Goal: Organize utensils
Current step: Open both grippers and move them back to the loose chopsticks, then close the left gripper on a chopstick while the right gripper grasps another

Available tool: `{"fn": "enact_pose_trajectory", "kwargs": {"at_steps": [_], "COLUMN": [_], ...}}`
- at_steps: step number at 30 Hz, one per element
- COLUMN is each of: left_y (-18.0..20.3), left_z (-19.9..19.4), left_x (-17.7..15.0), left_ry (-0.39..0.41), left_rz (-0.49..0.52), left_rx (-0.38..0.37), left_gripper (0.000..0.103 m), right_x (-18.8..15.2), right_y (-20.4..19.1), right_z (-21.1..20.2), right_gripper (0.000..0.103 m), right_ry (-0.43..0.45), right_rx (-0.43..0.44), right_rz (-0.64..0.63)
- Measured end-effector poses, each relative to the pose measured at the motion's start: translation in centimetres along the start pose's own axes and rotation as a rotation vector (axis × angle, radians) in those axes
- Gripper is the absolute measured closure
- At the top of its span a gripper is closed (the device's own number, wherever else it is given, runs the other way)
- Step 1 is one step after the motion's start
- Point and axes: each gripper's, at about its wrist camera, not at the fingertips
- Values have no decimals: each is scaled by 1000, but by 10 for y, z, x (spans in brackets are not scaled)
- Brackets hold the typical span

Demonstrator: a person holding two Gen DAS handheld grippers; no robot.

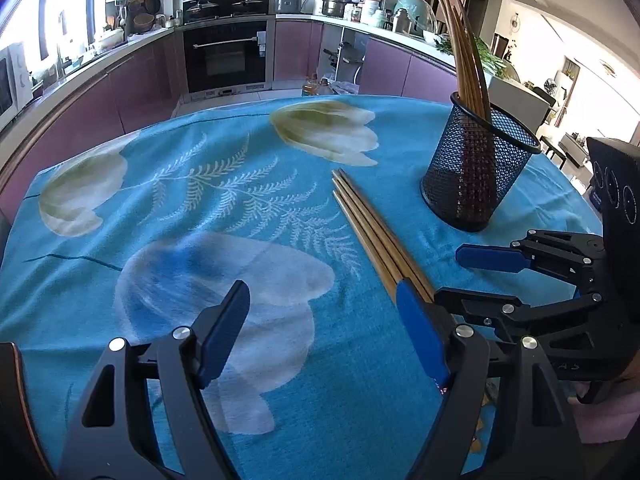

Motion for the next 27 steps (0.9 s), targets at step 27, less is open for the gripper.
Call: {"fn": "enact_pose_trajectory", "kwargs": {"at_steps": [27], "left_y": [16], "left_z": [28], "left_x": [0], "left_ry": [-66], "left_rz": [37], "left_rx": [-29], "left_gripper": [32], "right_x": [-1], "right_y": [10], "right_z": [-1], "right_gripper": [64], "right_ry": [-9], "right_rx": [-5], "right_rz": [26]}}
Point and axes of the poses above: each gripper's, at about its wrist camera, not at the fingertips, and z roughly the way its jaws point, y to its right, x to its top, and after that the axes turned 1 degree about x, right-handed
